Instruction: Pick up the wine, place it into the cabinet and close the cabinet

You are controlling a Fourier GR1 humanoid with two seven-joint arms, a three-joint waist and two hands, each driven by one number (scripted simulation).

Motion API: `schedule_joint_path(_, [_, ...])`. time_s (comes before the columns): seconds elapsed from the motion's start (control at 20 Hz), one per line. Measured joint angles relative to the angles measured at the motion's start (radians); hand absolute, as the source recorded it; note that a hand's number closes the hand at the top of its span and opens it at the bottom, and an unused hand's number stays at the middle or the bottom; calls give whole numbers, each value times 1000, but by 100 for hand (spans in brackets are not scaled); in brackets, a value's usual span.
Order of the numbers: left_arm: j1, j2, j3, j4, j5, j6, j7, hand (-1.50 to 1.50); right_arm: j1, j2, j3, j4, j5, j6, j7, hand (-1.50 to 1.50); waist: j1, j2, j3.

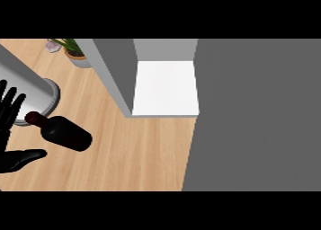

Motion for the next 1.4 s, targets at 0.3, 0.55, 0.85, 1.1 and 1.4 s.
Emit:
schedule_joint_path(0.3, [28, -26, -1, 124, -44, -44, -124, -150, -32, -7, -11, 3, 1, -7, 12, -150, 0, 0, 0])
schedule_joint_path(0.55, [51, -26, 12, 225, -56, -98, -221, -150, -46, -12, -2, -1, 2, -13, 22, -150, -1, 0, 0])
schedule_joint_path(0.85, [28, -30, 12, 358, -86, -127, -305, -150, -63, -12, 5, 2, 6, -25, 27, -150, -1, 0, 0])
schedule_joint_path(1.1, [20, -35, 14, 485, -111, -152, -393, -150, -79, -17, 13, 0, 7, -31, 36, -150, -4, 0, 0])
schedule_joint_path(1.4, [-19, -21, 32, 642, -130, -176, -484, -150, -63, -23, -1, -1, 4, -31, 30, -150, -4, 0, 0])
